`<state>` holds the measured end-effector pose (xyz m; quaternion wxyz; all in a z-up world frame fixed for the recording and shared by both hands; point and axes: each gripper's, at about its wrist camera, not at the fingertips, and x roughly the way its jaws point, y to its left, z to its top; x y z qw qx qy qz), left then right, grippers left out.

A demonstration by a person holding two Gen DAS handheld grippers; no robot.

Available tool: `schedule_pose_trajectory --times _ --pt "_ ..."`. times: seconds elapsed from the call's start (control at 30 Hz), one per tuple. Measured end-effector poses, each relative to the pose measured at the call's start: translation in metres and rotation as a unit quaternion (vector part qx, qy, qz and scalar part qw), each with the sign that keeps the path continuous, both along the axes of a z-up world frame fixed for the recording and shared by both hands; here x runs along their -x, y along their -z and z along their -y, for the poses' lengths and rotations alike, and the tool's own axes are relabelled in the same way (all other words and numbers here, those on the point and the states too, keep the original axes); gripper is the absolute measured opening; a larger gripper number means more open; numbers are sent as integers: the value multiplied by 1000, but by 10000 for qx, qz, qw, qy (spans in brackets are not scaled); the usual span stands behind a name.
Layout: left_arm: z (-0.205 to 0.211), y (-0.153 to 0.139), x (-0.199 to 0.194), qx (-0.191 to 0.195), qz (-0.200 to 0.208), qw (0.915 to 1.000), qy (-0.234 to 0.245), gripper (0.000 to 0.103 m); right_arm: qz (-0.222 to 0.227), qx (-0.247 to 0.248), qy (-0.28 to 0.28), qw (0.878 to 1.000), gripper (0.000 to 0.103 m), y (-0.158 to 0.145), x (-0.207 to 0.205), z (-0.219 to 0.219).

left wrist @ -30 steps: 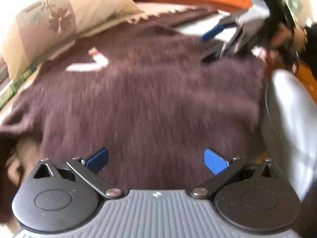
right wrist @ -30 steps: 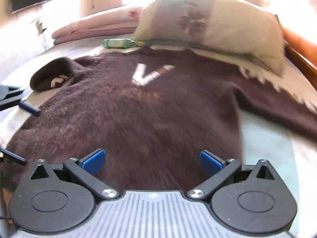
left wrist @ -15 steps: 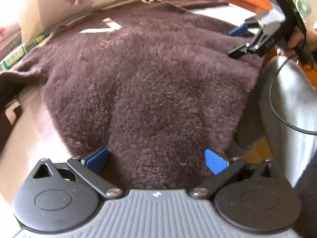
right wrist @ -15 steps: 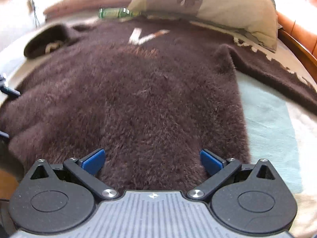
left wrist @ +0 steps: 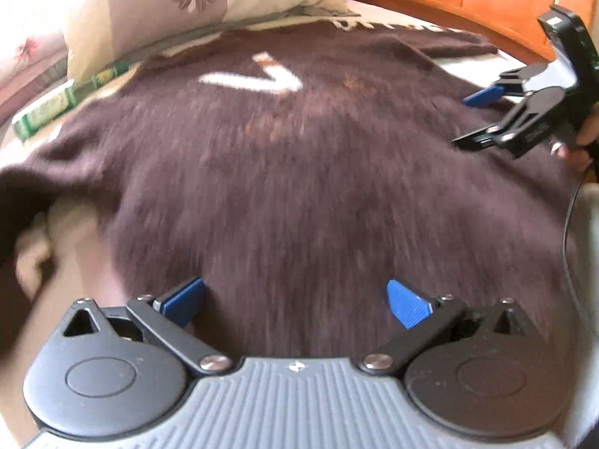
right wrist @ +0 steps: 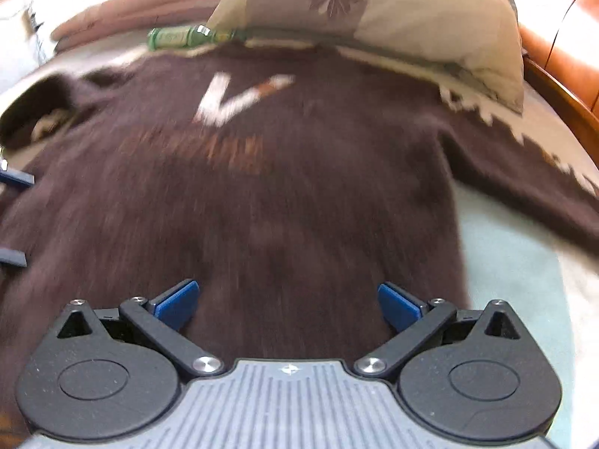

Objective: Fold clothes

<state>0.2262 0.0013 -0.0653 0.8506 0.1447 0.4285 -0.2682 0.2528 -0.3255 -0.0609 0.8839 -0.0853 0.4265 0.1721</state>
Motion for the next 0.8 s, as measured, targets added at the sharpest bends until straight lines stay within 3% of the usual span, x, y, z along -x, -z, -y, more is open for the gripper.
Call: schedule_pose_trajectory --times 0.1,0.2,0.33,0.47,0.53,0.63,0.8 --pt "-21 0 21 64 -66 9999 50 102 -42 48 -73 10000 103 -1 36 24" --pt "-9 -12 32 -389 -22 9990 233 102 -39 44 -90 9999 103 1 45 33" --pt "28 -34 41 84 258 9975 648 102 -102 156 127 9997 103 0 37 21" --pt "81 -28 38 339 356 9945 921 102 -134 174 304 9993 103 -1 38 19" --pt "96 -10 31 241 103 9960 859 102 -82 145 339 9993 103 0 41 20" --pt "94 5 44 137 168 9970 738 102 24 101 366 9993 103 1 45 21" --pt "55 6 86 181 216 9993 254 102 130 55 369 9992 103 2 48 22"
